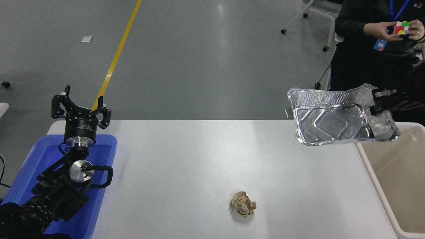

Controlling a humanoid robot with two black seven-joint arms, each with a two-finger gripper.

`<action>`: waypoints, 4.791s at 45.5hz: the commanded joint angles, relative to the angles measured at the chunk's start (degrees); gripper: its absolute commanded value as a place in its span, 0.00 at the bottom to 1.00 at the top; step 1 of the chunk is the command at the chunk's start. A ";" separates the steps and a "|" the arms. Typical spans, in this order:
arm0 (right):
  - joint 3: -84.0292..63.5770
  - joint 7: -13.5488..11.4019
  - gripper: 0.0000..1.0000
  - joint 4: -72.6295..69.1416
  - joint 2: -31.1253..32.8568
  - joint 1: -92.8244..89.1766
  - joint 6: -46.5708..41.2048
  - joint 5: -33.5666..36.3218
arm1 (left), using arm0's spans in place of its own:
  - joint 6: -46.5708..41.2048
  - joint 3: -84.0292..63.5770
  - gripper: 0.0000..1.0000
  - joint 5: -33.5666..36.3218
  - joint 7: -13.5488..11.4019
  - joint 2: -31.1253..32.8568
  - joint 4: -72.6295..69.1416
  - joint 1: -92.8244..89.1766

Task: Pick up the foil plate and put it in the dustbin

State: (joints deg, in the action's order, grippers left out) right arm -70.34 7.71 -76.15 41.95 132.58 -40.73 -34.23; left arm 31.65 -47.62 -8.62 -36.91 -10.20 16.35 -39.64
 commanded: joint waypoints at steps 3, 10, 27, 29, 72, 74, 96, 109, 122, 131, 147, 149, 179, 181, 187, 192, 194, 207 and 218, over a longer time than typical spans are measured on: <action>-0.24 -0.42 0.00 4.42 6.03 2.51 -0.31 0.92 | 0.00 -0.01 0.99 0.00 0.00 0.00 0.00 0.00; 0.90 -0.50 0.00 13.11 10.52 -4.24 8.11 8.20 | 0.00 -0.01 0.99 0.00 0.00 0.00 0.00 0.00; 19.17 -0.42 0.00 43.70 10.62 -46.86 33.87 32.38 | 0.00 -0.01 0.99 0.00 0.00 0.00 0.00 0.00; 23.38 -0.42 0.00 47.21 10.00 -52.40 34.76 33.26 | 0.00 0.08 0.99 0.00 0.00 0.00 0.00 0.00; 74.03 -1.82 0.00 79.14 -21.56 -102.60 45.04 33.71 | -0.09 0.08 0.99 -0.08 0.00 0.00 0.00 0.00; 75.17 -1.82 0.00 79.14 -21.64 -103.31 45.04 33.71 | 0.00 -0.01 0.99 -0.08 0.00 0.00 0.00 0.00; 78.16 -1.65 0.11 78.70 -21.65 -106.91 44.95 33.79 | -0.09 0.08 0.99 -0.08 0.00 0.00 0.00 0.00; 78.60 -1.56 1.00 78.70 -21.47 -106.39 44.16 33.71 | 0.00 0.08 0.99 -0.08 0.00 0.00 0.00 0.00; 74.83 -1.65 1.00 78.61 -18.31 -99.19 41.01 32.56 | 0.00 0.08 0.99 0.00 0.00 0.00 0.00 0.00; 63.24 -1.65 1.00 76.86 -13.74 -90.05 35.11 32.56 | 0.00 0.08 0.99 -0.08 0.00 0.00 0.00 0.00; 42.84 -1.65 1.00 43.47 2.17 -64.22 34.76 22.30 | 0.00 0.08 0.99 0.00 0.00 0.00 0.00 0.00; 41.26 -1.65 1.00 39.34 2.87 -61.05 35.20 17.73 | 0.00 0.08 0.99 0.00 0.00 0.00 0.00 0.00; 0.55 -1.29 1.00 -12.00 -12.76 -5.85 29.06 2.77 | 0.00 0.08 0.99 0.00 0.00 0.00 0.00 0.00; 0.82 -1.29 1.00 -12.79 -14.69 -4.53 26.77 3.03 | 0.00 0.08 0.99 0.00 0.00 0.00 0.00 0.00; 3.97 -1.29 1.00 -13.59 -18.48 -2.85 14.74 6.98 | 0.00 0.08 0.99 0.00 0.00 -0.09 0.00 0.00; 6.88 -1.38 1.00 -13.33 -18.83 -3.12 3.40 9.45 | 0.00 0.08 0.99 0.00 0.00 0.00 0.00 0.00; 7.32 -1.38 1.00 -13.06 -18.83 -2.85 1.46 9.97 | 0.00 0.08 0.99 0.00 0.00 -0.09 0.00 0.00; 7.06 -1.47 1.00 -11.31 -22.61 -0.39 -4.27 17.96 | 0.00 0.08 0.99 0.00 0.00 -0.09 0.00 0.00; 3.64 -1.56 1.00 -5.06 -30.16 1.45 -4.27 23.16 | 0.00 0.08 0.99 0.00 0.00 0.00 0.00 0.00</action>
State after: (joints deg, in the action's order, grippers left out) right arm -64.33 6.21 -85.03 17.98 131.70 -42.70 -15.42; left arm 31.64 -47.55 -8.61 -36.91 -10.22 16.35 -39.64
